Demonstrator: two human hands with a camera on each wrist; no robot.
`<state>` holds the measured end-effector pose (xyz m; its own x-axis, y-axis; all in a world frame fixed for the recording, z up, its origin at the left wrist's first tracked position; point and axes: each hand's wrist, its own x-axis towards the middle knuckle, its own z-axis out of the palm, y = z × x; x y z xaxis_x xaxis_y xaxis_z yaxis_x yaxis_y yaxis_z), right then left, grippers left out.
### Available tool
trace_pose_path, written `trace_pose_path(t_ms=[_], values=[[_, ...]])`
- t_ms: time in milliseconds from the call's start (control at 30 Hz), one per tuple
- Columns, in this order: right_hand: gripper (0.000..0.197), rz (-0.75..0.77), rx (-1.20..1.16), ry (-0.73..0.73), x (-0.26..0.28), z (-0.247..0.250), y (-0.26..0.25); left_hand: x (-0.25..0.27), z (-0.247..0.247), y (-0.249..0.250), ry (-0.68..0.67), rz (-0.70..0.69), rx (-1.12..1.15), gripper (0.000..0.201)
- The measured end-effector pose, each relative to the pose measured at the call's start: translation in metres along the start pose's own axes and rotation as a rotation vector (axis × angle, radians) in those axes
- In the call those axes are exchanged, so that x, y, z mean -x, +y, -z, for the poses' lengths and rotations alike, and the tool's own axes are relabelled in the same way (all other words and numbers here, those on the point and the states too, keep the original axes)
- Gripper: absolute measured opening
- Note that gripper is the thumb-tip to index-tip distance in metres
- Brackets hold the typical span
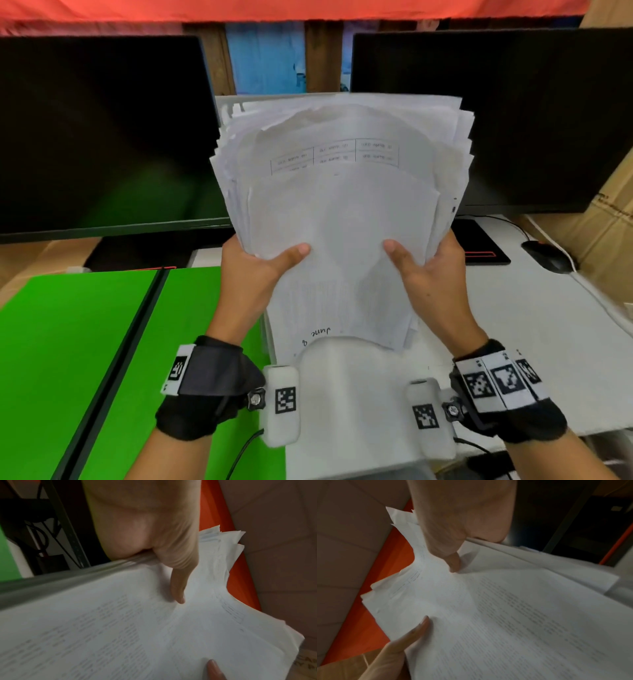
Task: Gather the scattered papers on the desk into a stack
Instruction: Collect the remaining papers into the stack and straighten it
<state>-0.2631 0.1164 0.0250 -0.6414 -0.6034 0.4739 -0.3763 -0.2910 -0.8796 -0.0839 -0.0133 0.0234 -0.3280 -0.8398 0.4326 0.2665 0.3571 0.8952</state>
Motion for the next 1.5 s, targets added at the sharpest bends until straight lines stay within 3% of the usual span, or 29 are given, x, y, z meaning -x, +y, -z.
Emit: trace_pose_path(t_ms=[167, 267, 333, 400, 467, 533, 667, 733, 867, 1000, 1167, 1267, 1333, 1433, 1500], values=[[0.058, -0.102, 0.002, -0.055, 0.007, 0.008, 0.005, 0.012, 0.009, -0.014, -0.034, 0.126, -0.013, 0.053], [0.057, -0.128, 0.067, -0.067, 0.006, 0.009, 0.006, 0.01, 0.008, -0.018, -0.035, 0.152, -0.011, 0.038], [0.061, 0.064, 0.16, 0.148, 0.003, 0.012, -0.018, 0.009, 0.007, -0.018, -0.04, 0.156, -0.011, 0.036], [0.06, 0.536, 0.333, 0.335, 0.001, 0.011, -0.057, 0.009, 0.006, -0.017, -0.039, 0.15, -0.003, 0.035], [0.055, 0.86, 0.48, 0.18, 0.0, -0.008, -0.1, 0.007, 0.006, -0.017, -0.042, 0.154, 0.012, 0.036], [0.05, 0.953, 0.685, -0.073, -0.005, -0.037, -0.121, 0.007, 0.008, -0.016, -0.055, 0.156, 0.039, 0.044], [0.052, 0.856, 1.128, -0.25, -0.027, -0.076, -0.12, 0.011, 0.01, -0.013, -0.099, 0.17, 0.058, 0.047], [0.053, 0.819, 1.172, -0.259, -0.033, -0.083, -0.12, 0.013, 0.012, -0.01, -0.117, 0.17, 0.064, 0.045], [0.051, 0.892, 1.145, -0.273, -0.037, -0.088, -0.125, 0.009, 0.013, -0.006, -0.104, 0.155, 0.077, 0.039], [0.056, 0.785, 1.208, -0.262, -0.055, -0.067, -0.12, 0.009, 0.011, -0.007, -0.063, 0.157, 0.074, 0.023], [0.065, 0.549, 1.264, -0.129, -0.084, 0.007, -0.096, 0.007, 0.013, -0.009, -0.014, 0.153, 0.075, 0.024], [0.092, 0.213, 0.816, -0.057, -0.077, 0.04, -0.068, 0.003, 0.011, -0.012, 0.021, 0.157, 0.073, 0.024], [0.114, -0.001, 0.492, -0.162, -0.063, 0.042, -0.041, 0.0, 0.009, -0.012, 0.031, 0.161, 0.069, 0.024], [0.11, -0.247, 0.108, -0.346, -0.045, 0.033, -0.007, -0.003, 0.003, -0.008, 0.011, 0.156, 0.063, 0.026], [0.094, -0.31, -0.056, -0.322, -0.039, 0.026, 0.005, -0.003, -0.001, -0.004, -0.008, 0.133, 0.047, 0.027]])
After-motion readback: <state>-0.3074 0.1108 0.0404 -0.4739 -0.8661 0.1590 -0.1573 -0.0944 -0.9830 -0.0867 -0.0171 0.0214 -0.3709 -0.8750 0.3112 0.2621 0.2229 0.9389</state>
